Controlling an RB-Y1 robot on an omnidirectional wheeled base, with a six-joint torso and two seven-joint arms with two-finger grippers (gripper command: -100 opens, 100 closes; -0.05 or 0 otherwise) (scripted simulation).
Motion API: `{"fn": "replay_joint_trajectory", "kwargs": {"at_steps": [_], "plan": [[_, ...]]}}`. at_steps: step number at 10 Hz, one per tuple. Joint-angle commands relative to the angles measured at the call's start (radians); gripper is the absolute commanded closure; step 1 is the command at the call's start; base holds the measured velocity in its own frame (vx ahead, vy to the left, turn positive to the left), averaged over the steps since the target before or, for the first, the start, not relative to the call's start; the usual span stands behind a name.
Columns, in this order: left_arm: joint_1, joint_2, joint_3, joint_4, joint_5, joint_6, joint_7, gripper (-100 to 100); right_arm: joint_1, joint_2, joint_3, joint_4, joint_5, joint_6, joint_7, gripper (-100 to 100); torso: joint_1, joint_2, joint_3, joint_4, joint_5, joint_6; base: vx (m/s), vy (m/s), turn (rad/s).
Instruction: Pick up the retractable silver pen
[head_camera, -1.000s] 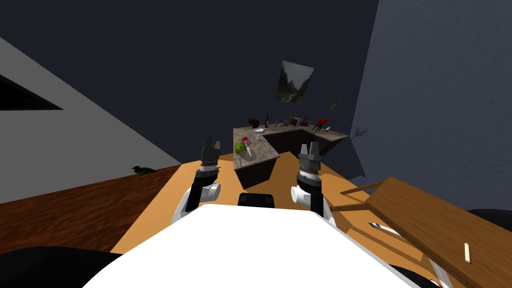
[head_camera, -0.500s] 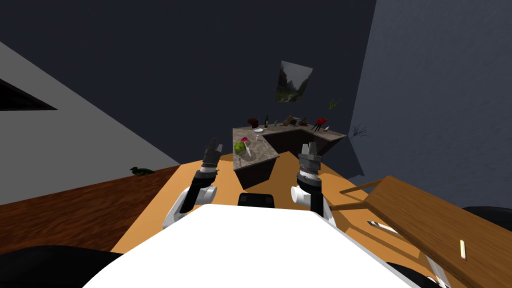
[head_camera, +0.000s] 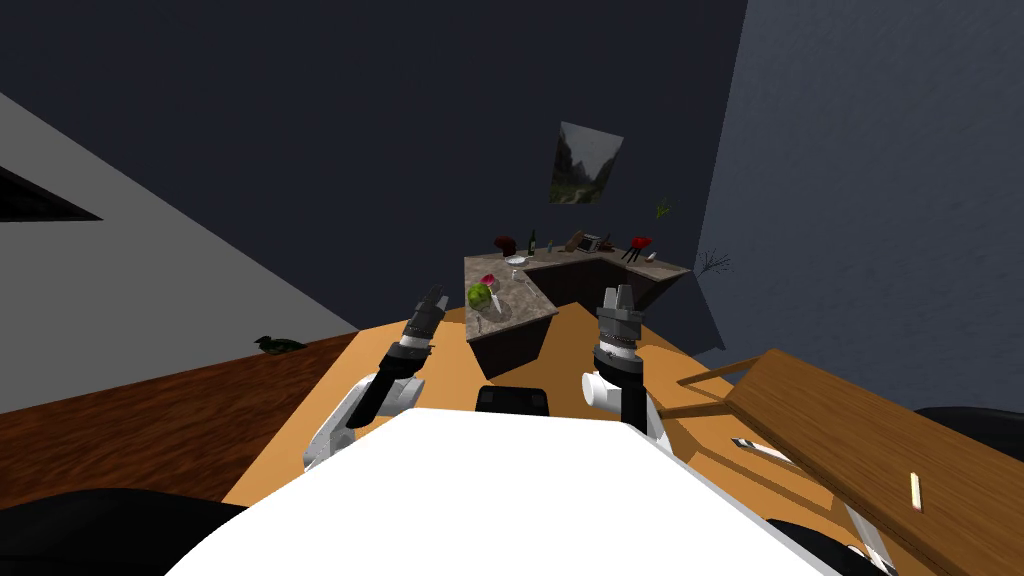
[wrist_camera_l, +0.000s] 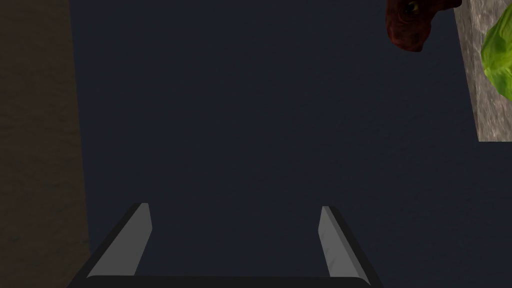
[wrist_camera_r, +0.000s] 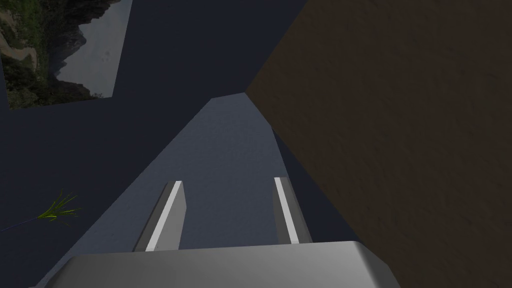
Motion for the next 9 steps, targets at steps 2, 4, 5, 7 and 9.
{"fn": "replay_joint_trajectory", "kwargs": {"at_steps": [2,4,5,7,9], "plan": [[0.012,0.066,0.002,0.008,0.006,0.033,0.024,-100,0.000,0.000,0.000,0.000,0.000,0.000,0.000,0,0.000,0.000,0.000,0.000,0.000,0.000,0.000,0.004,-0.016],[0.025,0.122,0.004,0.013,0.011,0.063,0.047,-100,0.000,0.000,0.000,0.000,0.000,0.000,0.000,0,0.000,0.000,0.000,0.000,0.000,0.000,-0.001,0.005,-0.017],[0.038,0.158,0.008,0.018,0.018,0.094,0.071,-100,0.000,0.000,0.000,0.000,0.000,0.000,0.000,0,0.000,0.000,0.000,0.000,0.000,0.000,-0.001,0.005,-0.028],[0.052,0.212,0.011,0.024,0.024,0.126,0.096,-100,0.000,0.000,0.000,0.000,0.000,0.000,0.000,0,0.000,0.000,0.000,0.000,0.000,0.000,-0.001,0.003,-0.011],[0.066,0.272,0.015,0.029,0.030,0.158,0.120,-100,0.000,0.000,0.000,0.000,0.000,0.000,0.000,0,0.000,0.000,0.000,0.000,0.000,0.000,-0.002,0.005,-0.016]]}}
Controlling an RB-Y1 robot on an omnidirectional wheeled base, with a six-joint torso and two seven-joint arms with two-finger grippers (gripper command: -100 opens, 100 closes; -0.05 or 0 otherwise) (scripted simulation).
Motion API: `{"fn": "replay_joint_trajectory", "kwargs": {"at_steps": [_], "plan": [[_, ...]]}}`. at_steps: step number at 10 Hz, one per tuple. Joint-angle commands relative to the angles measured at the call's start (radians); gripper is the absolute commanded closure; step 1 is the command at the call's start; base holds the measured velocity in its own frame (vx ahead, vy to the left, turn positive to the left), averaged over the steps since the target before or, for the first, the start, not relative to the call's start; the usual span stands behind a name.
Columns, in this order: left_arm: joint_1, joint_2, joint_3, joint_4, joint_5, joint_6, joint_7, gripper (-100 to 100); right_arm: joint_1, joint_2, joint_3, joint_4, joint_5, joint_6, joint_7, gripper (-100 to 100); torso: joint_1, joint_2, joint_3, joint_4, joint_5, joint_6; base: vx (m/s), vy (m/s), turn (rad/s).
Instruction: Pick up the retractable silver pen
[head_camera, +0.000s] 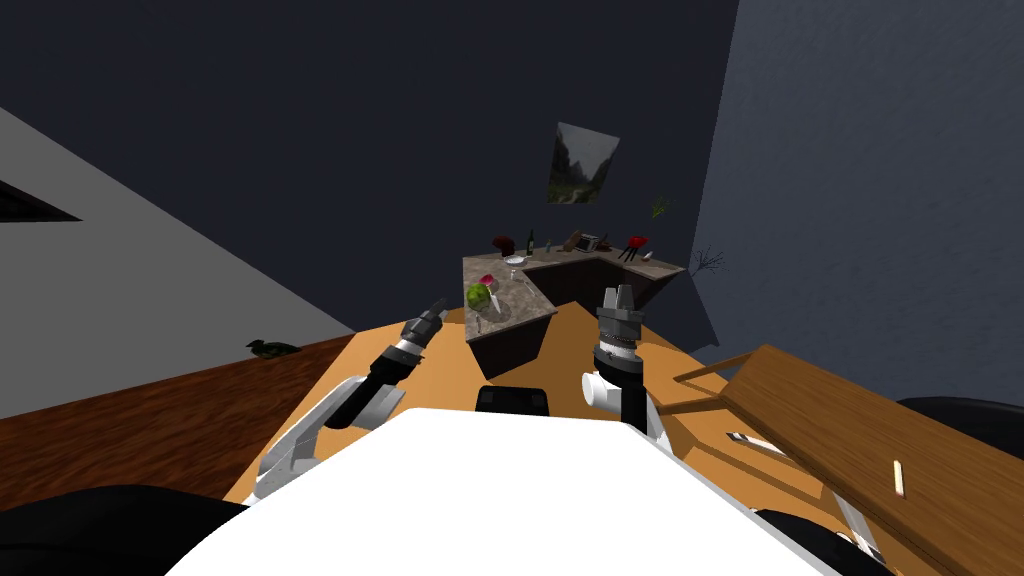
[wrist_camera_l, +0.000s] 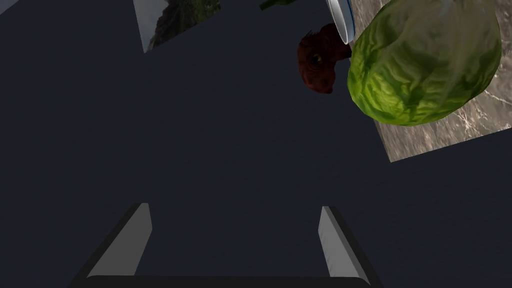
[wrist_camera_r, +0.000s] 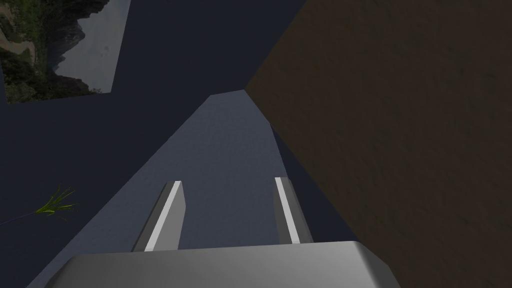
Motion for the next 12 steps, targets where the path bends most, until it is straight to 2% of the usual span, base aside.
{"fn": "replay_joint_trajectory", "kwargs": {"at_steps": [1,2,3,4,5,6,7,8,9,10,11,12], "plan": [[0.003,0.048,0.002,-0.003,0.004,0.028,0.015,-100,0.000,0.000,0.000,0.000,0.000,0.000,0.000,0,0.000,0.000,0.000,0.000,0.000,0.000,0.000,0.000,0.000],[0.017,0.080,0.005,0.003,0.010,0.060,0.039,-100,0.000,0.000,0.000,0.000,0.000,0.000,0.000,0,0.000,0.000,0.000,0.000,0.000,0.000,-0.002,0.003,-0.020],[0.017,0.108,0.005,0.003,0.010,0.060,0.039,-100,0.000,0.000,0.000,0.000,0.000,0.000,0.000,0,0.000,0.000,0.000,0.000,0.000,0.000,-0.001,0.003,-0.014],[0.031,0.139,0.009,0.008,0.017,0.093,0.064,-100,0.000,0.000,0.000,0.000,0.000,0.000,0.000,0,0.000,0.000,0.000,0.000,0.000,0.000,-0.001,0.002,-0.025],[0.031,0.166,0.009,0.008,0.017,0.093,0.064,-100,0.000,0.000,0.000,0.000,0.000,0.000,0.000,0,0.000,0.000,0.000,0.000,0.000,0.000,-0.001,0.001,-0.011],[0.045,0.198,0.012,0.013,0.024,0.125,0.087,-100,0.000,0.000,0.000,0.000,0.000,0.000,0.000,0,0.000,0.000,0.000,0.000,0.000,0.000,-0.001,-0.002,-0.026],[0.045,0.224,0.012,0.013,0.024,0.125,0.087,-100,0.000,0.000,0.000,0.000,0.000,0.000,0.000,0,0.000,0.000,0.000,0.000,0.000,0.000,-0.001,-0.002,-0.012],[0.059,0.256,0.015,0.019,0.031,0.157,0.110,-100,0.000,0.000,0.000,0.000,0.000,0.000,0.000,0,-0.001,0.000,0.000,0.000,0.000,0.000,0.001,-0.005,-0.027],[0.059,0.281,0.015,0.019,0.031,0.157,0.110,-100,0.000,0.000,0.000,0.000,0.000,0.000,0.000,0,-0.001,0.000,0.000,0.000,0.000,0.000,0.001,-0.005,-0.014],[0.074,0.318,0.018,0.025,0.038,0.188,0.131,-100,0.000,0.000,0.000,0.000,0.000,0.000,0.000,0,-0.001,0.000,0.000,0.000,0.000,0.000,0.004,-0.010,-0.038],[0.074,0.336,0.018,0.025,0.038,0.188,0.131,-100,0.000,0.000,0.000,0.000,0.000,0.000,0.000,0,-0.001,-0.001,0.000,0.000,0.000,0.000,0.004,-0.010,-0.023],[0.088,0.372,0.020,0.030,0.045,0.219,0.150,-100,0.000,0.000,0.000,0.000,0.000,0.000,0.000,0,-0.001,-0.001,0.000,0.000,0.000,0.000,0.007,-0.017,-0.051]]}}
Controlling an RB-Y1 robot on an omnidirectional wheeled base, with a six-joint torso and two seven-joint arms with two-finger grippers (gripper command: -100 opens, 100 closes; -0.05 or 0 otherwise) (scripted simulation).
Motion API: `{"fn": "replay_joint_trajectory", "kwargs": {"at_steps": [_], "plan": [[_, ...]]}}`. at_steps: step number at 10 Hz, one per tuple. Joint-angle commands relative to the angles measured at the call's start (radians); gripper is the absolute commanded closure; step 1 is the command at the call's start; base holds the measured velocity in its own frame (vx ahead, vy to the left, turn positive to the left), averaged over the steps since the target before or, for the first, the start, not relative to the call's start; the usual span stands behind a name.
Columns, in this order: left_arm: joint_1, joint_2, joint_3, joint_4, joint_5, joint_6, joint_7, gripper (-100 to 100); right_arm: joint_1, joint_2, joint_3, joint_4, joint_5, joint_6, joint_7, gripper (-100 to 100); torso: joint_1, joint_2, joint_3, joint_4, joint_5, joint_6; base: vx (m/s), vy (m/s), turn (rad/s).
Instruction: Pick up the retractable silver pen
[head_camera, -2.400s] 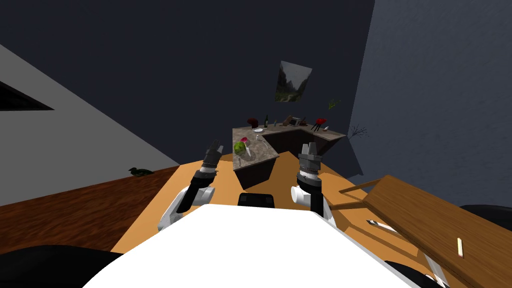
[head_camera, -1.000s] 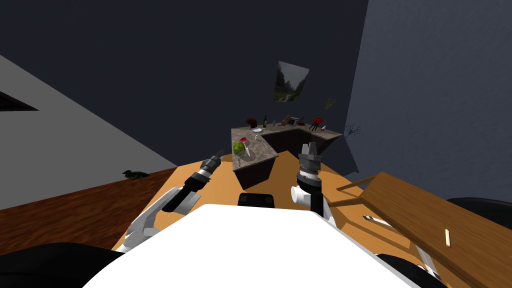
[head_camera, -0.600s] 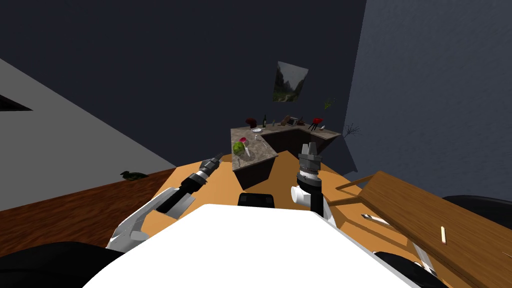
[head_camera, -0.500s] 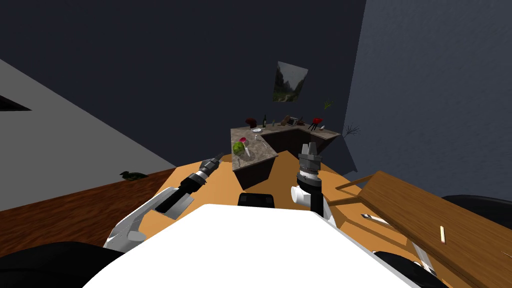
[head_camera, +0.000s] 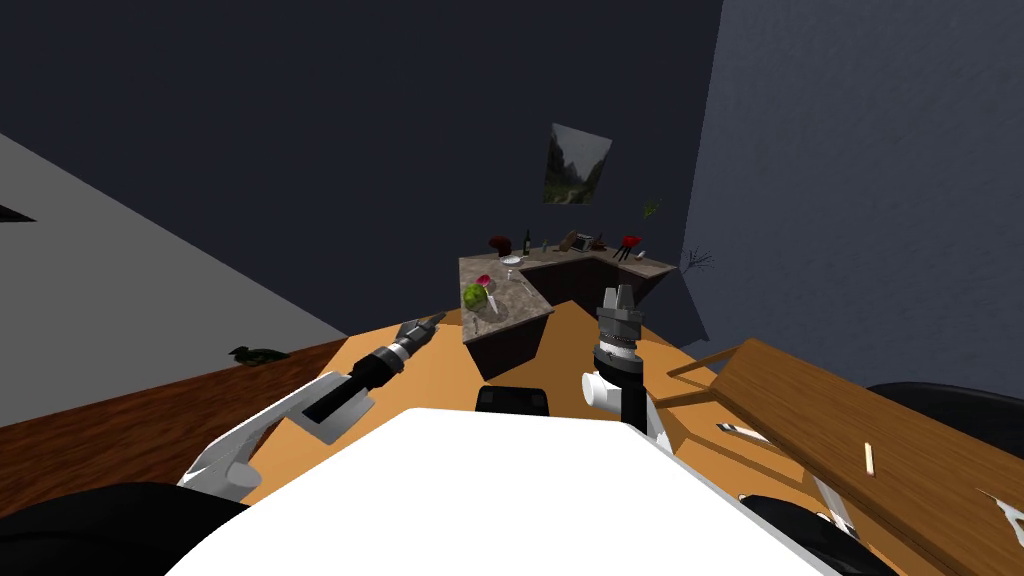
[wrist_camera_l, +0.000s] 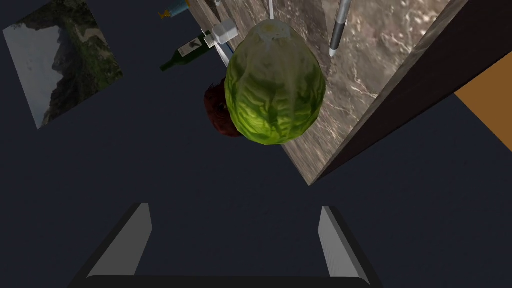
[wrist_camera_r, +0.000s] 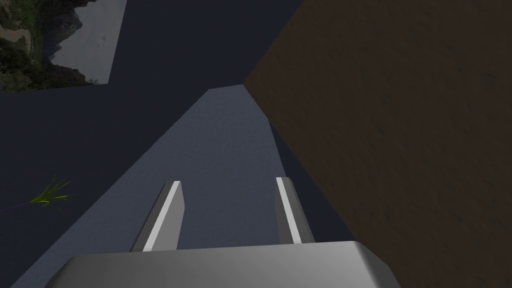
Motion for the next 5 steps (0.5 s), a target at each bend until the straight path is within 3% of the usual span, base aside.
{"fn": "replay_joint_trajectory", "kwargs": {"at_steps": [1,4,5], "plan": [[0.004,0.036,-0.002,0.007,0.003,0.016,0.011,-100,0.000,0.000,0.000,0.000,0.000,0.000,0.000,0,0.000,0.000,0.000,0.000,0.000,0.000,0.005,-0.014,-0.016],[0.033,0.125,-0.001,0.020,0.018,0.074,0.045,-100,0.000,0.000,0.000,0.000,0.000,0.000,0.000,0,0.000,0.000,0.000,0.000,0.000,0.000,0.013,-0.023,-0.046],[0.033,0.139,-0.001,0.020,0.018,0.074,0.045,-100,0.000,0.000,0.000,0.000,0.000,0.000,0.000,0,-0.001,-0.001,0.000,0.000,0.000,0.000,0.014,-0.024,-0.027]]}}
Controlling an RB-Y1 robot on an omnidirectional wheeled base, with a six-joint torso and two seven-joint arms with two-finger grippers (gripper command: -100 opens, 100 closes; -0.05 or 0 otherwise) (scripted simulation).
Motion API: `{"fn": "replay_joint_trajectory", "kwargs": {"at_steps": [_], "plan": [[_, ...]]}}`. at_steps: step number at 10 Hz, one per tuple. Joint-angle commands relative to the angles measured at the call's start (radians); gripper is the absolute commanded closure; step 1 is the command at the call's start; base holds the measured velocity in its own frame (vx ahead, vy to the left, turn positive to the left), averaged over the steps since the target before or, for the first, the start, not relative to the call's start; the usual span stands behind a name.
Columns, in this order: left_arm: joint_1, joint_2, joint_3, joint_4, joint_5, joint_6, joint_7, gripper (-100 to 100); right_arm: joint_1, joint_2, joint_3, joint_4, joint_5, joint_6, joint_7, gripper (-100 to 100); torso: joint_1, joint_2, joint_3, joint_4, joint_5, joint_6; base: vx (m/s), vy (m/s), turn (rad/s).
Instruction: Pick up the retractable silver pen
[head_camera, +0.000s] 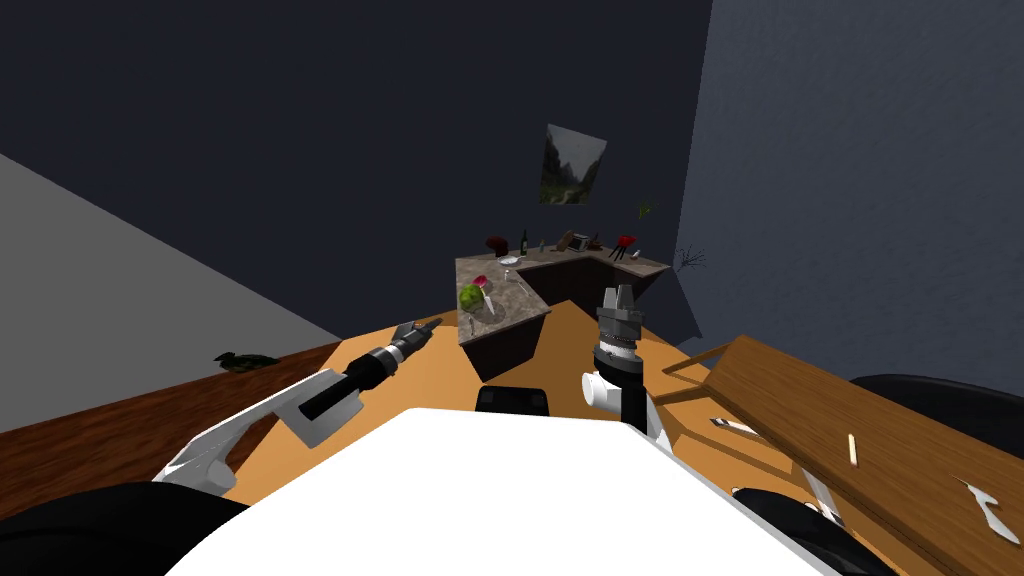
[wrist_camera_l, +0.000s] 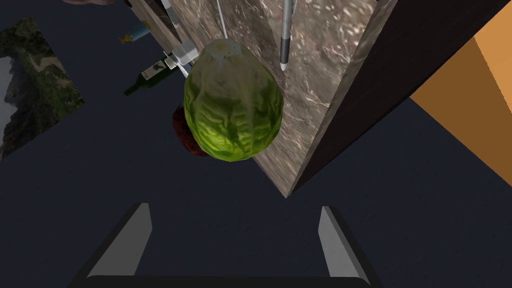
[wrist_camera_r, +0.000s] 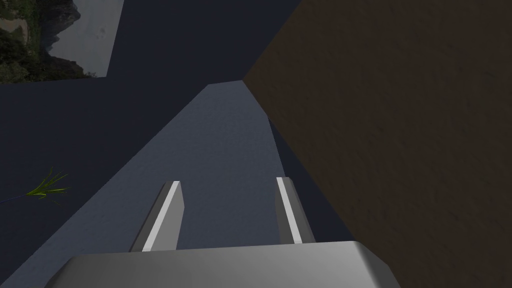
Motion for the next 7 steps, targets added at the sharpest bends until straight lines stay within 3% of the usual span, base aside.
{"fn": "replay_joint_trajectory", "kwargs": {"at_steps": [1,2,7], "plan": [[0.019,0.050,0.000,0.003,0.009,0.036,0.017,-100,0.000,0.000,0.000,0.000,0.000,0.000,0.000,0,0.000,0.000,0.000,0.000,0.000,0.000,0.015,-0.031,-0.069],[0.019,0.059,0.000,0.003,0.009,0.036,0.017,-100,0.000,0.000,0.000,0.000,0.000,0.000,0.000,0,0.000,0.000,0.000,0.000,0.000,0.000,0.015,-0.029,-0.036],[0.085,0.213,-0.012,0.032,0.045,0.141,0.061,-100,0.000,0.000,0.000,0.000,0.000,0.000,0.000,0,-0.003,-0.001,-0.001,0.000,-0.001,0.000,0.036,-0.064,-0.107]]}}
